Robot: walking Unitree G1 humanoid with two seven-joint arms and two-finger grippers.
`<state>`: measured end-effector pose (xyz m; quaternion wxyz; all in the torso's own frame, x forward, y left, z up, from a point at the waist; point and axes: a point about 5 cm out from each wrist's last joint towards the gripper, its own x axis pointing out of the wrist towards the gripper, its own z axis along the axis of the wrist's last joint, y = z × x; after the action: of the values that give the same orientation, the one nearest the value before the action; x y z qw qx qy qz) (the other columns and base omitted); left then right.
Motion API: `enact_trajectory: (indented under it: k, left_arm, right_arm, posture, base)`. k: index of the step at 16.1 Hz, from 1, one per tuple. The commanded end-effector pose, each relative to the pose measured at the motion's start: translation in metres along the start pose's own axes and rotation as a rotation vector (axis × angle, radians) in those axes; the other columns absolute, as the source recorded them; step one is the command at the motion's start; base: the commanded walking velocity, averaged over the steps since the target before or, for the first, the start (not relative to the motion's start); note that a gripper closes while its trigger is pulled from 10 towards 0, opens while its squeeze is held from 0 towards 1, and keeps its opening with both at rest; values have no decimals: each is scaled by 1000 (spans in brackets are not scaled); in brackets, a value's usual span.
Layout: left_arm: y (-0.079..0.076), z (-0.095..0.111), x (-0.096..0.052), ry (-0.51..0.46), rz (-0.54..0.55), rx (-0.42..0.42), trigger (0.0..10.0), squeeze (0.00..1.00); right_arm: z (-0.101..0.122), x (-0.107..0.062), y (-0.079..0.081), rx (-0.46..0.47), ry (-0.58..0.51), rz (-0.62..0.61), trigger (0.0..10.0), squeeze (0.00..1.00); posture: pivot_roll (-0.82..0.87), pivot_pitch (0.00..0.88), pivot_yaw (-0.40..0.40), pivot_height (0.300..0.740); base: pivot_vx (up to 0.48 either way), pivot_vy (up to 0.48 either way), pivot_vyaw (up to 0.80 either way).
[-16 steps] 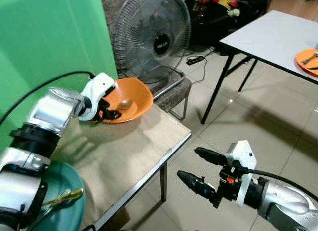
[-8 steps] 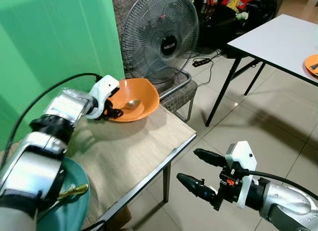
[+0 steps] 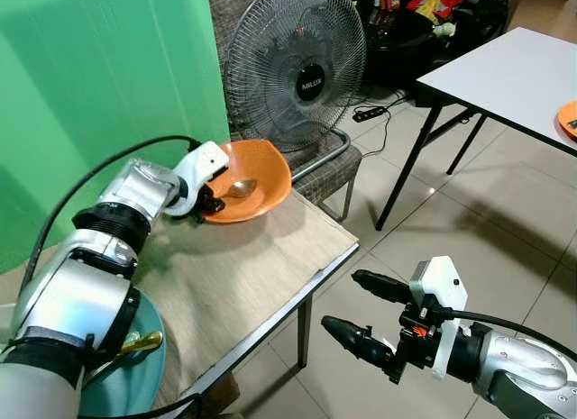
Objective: Setting the table
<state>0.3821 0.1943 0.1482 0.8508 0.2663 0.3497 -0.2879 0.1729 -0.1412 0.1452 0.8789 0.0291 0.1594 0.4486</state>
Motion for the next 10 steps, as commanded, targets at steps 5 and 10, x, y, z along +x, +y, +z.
enact_trajectory:
  k: [5, 10]
  left_arm:
    - [2, 5, 0, -10, 2, 0, 0, 0]
    - [1, 5, 1, -14, -4, 2, 0, 0]
  right_arm:
    - [2, -2, 1, -8, 9, 1, 10000, 0]
    - [2, -2, 1, -10, 15, 0, 10000, 0]
  posture:
    - [-13, 0, 24, 740]
    - [-14, 0, 21, 740]
  base:
    - [0, 0, 0]
    - [0, 0, 0]
